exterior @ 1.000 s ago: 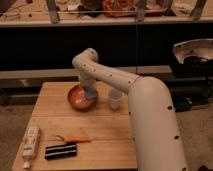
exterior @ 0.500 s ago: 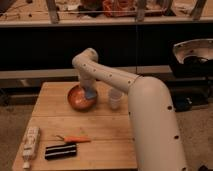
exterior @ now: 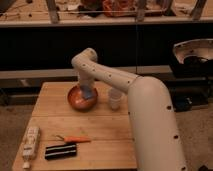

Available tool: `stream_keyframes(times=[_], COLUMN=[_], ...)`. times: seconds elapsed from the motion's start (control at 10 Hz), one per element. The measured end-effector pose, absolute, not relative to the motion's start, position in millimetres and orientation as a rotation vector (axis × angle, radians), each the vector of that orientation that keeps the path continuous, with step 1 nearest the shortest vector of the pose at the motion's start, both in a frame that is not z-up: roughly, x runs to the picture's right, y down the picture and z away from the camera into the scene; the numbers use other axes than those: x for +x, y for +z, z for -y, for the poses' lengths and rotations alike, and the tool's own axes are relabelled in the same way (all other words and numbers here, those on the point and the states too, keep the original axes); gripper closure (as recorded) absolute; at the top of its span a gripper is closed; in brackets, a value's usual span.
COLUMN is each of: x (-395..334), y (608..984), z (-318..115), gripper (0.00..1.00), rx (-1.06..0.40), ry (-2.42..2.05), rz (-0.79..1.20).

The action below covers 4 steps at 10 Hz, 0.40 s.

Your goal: Place the white sponge in the ceramic bowl

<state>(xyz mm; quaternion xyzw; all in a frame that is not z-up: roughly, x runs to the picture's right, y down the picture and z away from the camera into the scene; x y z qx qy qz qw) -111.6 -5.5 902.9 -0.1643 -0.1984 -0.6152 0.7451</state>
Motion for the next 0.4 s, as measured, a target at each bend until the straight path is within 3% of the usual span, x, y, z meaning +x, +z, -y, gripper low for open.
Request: stream_keyframes(times=[0.2, 0.4], x=[-113.4, -114.9], y=[902.7, 902.6], z=[5.9, 6.8], gripper=[0.22, 0.20], rx=[-0.358, -0.355], ry=[-1.350, -1.352], rz=[0.436, 0.437])
